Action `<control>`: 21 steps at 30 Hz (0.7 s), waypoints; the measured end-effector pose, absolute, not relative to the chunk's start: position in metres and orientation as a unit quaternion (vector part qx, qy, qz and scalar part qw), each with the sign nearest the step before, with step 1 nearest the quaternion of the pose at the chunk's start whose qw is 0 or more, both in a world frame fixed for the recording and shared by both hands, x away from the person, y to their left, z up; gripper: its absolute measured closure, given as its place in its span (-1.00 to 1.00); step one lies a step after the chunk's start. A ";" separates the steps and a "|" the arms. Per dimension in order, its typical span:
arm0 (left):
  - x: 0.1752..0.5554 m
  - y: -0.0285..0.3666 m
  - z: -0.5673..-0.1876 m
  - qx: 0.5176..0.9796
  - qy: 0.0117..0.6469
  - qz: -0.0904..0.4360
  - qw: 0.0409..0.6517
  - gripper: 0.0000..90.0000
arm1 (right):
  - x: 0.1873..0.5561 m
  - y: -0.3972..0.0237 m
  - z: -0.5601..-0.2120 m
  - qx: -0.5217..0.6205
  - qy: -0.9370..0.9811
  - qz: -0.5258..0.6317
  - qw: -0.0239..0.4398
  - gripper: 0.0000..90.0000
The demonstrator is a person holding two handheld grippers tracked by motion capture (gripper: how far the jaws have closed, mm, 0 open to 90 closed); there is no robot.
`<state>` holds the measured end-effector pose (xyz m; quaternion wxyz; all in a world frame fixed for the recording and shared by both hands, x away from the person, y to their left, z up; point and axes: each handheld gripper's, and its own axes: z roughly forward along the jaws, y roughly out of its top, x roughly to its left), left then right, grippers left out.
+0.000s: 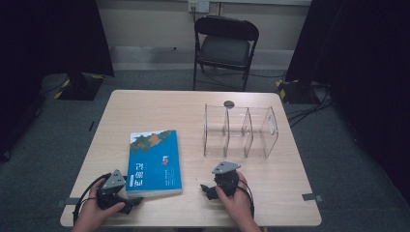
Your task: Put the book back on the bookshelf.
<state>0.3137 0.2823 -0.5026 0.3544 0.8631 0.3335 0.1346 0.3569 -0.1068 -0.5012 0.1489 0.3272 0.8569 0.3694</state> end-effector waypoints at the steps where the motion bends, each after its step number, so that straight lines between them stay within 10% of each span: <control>1: 0.314 0.282 -0.503 0.863 0.333 0.135 0.354 -1.00 | 0.357 -0.107 -0.501 0.327 0.857 0.369 0.149 -0.73; 21: 0.313 0.280 -0.503 0.859 0.343 0.134 0.357 -1.00 | 0.357 -0.108 -0.501 0.323 0.858 0.371 0.145 -0.74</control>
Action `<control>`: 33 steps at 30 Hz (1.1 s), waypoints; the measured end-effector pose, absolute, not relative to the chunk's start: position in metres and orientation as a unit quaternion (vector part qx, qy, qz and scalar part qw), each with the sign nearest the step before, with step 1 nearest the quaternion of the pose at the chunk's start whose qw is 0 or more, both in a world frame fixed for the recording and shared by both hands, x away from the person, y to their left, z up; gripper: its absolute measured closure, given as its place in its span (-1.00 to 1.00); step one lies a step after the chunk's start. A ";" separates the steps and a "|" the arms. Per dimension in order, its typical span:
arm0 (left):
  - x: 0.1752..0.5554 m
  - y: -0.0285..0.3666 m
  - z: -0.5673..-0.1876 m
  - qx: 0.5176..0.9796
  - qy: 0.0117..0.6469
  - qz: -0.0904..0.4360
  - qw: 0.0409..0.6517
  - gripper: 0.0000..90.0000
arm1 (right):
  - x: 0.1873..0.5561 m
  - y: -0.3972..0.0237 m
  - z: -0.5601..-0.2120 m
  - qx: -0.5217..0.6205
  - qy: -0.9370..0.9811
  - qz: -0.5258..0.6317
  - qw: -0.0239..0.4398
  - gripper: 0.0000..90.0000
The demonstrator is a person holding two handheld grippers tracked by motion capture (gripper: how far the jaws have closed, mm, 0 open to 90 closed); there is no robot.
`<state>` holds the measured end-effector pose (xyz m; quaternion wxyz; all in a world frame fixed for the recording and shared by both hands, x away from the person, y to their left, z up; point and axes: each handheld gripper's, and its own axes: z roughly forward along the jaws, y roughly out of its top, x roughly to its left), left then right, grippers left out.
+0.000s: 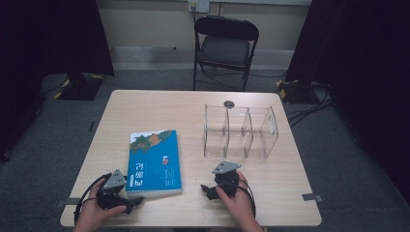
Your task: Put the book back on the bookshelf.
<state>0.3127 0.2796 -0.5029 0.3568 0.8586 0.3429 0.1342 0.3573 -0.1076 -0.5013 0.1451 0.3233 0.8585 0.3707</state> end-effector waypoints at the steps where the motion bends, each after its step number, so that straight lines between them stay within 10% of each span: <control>1: 0.312 0.279 -0.503 0.858 0.344 0.138 0.356 -0.99 | 0.357 -0.108 -0.501 0.323 0.858 0.371 0.145 -0.74; 33: 0.314 0.276 -0.495 0.865 0.351 0.126 0.336 -0.80 | 0.353 -0.120 -0.495 0.323 0.854 0.395 0.102 -0.68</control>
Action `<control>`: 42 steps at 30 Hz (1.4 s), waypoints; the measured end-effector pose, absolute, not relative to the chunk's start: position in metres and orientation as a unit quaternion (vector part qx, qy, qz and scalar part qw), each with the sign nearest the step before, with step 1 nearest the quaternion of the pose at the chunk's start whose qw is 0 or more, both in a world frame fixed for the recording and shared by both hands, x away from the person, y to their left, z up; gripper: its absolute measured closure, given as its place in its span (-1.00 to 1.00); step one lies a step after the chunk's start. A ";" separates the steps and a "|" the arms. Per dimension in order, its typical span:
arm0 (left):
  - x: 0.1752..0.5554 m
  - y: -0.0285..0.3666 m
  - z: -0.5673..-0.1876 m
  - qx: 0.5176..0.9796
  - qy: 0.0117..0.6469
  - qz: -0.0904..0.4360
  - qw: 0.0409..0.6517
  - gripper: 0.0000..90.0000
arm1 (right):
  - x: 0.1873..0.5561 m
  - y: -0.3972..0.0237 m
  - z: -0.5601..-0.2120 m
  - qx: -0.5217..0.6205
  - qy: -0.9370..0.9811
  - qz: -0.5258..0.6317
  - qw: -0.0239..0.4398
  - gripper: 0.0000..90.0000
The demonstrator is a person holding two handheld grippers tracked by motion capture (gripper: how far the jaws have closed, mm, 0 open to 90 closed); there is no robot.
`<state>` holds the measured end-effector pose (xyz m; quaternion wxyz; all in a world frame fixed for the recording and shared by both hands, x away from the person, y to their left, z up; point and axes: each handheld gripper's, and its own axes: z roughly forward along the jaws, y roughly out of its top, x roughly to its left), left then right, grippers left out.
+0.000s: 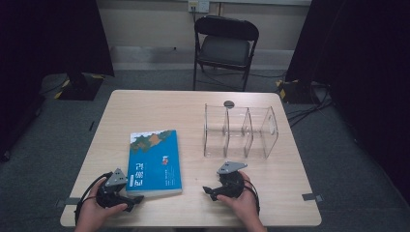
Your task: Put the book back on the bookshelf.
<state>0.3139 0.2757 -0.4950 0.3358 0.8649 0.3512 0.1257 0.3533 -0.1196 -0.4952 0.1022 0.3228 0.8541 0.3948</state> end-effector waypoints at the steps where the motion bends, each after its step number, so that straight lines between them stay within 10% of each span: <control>1: 0.314 0.276 -0.495 0.865 0.351 0.127 0.335 -0.80 | 0.352 -0.118 -0.494 0.318 0.856 0.393 0.107 -0.69; 42: 0.318 0.277 -0.478 0.857 0.366 0.110 0.346 -0.72 | 0.364 -0.057 -0.481 0.247 0.891 0.372 0.078 -0.70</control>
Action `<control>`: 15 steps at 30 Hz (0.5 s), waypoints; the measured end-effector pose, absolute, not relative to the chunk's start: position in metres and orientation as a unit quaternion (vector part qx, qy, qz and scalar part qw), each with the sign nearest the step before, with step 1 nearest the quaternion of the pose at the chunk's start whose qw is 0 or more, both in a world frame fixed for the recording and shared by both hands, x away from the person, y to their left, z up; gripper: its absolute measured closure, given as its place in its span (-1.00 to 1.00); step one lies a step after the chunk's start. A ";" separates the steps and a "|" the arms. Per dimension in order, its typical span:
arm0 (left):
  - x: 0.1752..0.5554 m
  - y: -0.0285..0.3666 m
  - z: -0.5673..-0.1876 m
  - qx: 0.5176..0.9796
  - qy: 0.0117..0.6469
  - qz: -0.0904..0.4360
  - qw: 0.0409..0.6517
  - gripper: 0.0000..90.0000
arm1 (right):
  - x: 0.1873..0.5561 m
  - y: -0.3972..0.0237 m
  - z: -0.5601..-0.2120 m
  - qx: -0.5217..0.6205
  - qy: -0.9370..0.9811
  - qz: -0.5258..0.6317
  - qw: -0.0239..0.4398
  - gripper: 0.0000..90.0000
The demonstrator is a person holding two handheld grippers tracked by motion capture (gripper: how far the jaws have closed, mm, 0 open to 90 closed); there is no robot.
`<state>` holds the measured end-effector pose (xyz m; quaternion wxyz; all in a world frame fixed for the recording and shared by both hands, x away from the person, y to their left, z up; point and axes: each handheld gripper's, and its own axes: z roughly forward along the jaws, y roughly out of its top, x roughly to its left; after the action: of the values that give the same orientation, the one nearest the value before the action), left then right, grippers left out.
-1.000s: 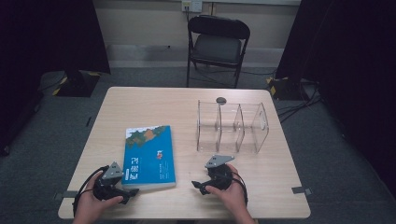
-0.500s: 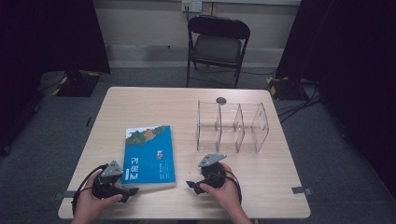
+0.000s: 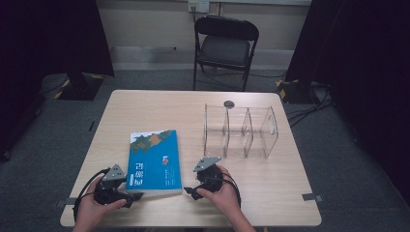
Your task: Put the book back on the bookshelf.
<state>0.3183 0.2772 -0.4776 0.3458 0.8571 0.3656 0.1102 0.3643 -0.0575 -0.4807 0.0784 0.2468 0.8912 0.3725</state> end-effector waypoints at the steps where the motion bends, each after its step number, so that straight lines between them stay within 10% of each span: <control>1: 0.318 0.277 -0.478 0.857 0.366 0.110 0.346 -0.72 | 0.364 -0.056 -0.480 0.245 0.890 0.377 0.077 -0.70; 15: 0.317 0.278 -0.474 0.852 0.371 0.097 0.358 -0.58 | 0.362 -0.055 -0.469 0.241 0.886 0.390 0.072 -0.70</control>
<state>0.3169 0.2781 -0.4736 0.3578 0.8515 0.3707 0.0973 0.3617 -0.0545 -0.4688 0.0720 0.2406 0.8860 0.3898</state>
